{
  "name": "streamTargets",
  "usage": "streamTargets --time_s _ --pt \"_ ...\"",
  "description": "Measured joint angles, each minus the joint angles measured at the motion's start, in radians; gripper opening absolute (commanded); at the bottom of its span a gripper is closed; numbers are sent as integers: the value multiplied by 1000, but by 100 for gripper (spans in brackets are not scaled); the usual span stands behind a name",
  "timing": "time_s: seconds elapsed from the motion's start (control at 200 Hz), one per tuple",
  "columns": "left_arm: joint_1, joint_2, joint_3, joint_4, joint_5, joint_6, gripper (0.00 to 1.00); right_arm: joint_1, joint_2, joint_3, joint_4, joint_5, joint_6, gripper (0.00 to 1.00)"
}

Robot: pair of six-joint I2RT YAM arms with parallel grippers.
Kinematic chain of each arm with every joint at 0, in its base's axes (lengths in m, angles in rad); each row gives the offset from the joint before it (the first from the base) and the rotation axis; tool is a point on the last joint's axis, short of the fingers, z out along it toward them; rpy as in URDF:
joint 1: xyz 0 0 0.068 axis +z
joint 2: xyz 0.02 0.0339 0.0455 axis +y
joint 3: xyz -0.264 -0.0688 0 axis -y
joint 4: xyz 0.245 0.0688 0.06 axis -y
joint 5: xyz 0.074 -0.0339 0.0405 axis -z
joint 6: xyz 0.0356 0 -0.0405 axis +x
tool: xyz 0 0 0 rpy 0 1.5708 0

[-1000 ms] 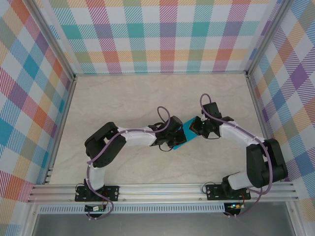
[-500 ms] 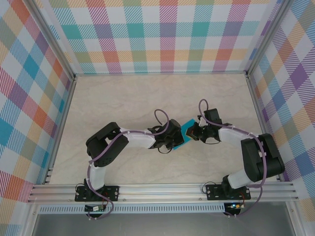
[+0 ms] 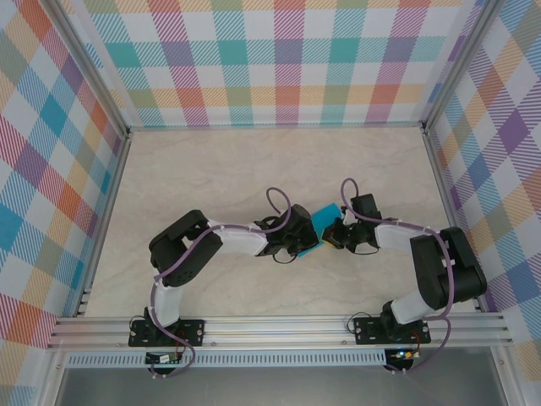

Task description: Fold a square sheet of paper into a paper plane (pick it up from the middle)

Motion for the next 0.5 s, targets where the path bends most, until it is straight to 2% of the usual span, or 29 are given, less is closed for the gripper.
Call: streamTargets --time_s 0.5 --pt "0 31 0 28 14 0 1 0 36 -3 25 1 0 0"
